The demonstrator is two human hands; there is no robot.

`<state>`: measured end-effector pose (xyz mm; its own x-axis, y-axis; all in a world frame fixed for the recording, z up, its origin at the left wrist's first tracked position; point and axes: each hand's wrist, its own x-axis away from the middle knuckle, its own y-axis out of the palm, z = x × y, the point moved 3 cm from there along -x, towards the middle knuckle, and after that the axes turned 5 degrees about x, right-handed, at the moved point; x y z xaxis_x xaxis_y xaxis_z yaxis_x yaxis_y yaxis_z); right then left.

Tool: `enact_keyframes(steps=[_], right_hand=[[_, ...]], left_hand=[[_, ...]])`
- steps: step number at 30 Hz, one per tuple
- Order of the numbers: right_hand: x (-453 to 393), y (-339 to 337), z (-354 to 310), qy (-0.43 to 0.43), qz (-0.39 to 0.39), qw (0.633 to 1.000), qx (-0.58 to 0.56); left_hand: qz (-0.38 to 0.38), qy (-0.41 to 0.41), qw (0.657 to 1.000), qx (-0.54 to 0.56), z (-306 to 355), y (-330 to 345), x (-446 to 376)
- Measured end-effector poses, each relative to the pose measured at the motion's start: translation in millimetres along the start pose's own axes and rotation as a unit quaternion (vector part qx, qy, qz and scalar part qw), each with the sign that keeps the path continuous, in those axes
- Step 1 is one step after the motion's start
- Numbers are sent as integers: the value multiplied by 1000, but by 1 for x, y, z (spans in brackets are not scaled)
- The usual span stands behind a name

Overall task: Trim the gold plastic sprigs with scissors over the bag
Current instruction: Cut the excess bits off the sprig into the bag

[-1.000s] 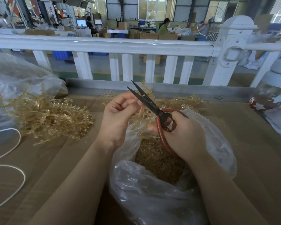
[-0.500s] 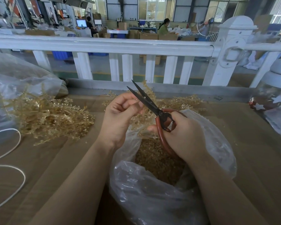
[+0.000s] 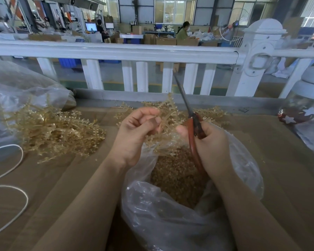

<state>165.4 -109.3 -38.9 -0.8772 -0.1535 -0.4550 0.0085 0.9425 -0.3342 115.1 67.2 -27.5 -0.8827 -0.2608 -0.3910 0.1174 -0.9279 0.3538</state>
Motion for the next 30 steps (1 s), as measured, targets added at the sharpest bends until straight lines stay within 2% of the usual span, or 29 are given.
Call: enact_keyframes(steps=[6,8,10,15,20,22,27,30], right_hand=[[-3,1,-6,52,-86,989,-109],[-4,4,-6,56,-137,982,-121],[-3,6,-5,60,-156,978,-126],[-3,3,-6,73,-120,959,-248],[-6,-5,1,111,-54,942,-311],[-5,-5,0,113,-45,941,-316],[-6,-4,0,115,-30,956,-269],[-9,-6,2,101,-16,970,-221]], left_hand=[[-31,-70,997,-15,-8,6,1],[-35,-79,996,-9,-9,8,2],[-37,-92,995,4,-10,8,2],[-41,-170,985,12,-11,5,1],[-120,-155,980,-27,-19,15,8],[-136,-145,980,-17,-24,20,12],[-85,-139,986,27,-24,20,11],[-70,-130,989,8,-16,17,7]])
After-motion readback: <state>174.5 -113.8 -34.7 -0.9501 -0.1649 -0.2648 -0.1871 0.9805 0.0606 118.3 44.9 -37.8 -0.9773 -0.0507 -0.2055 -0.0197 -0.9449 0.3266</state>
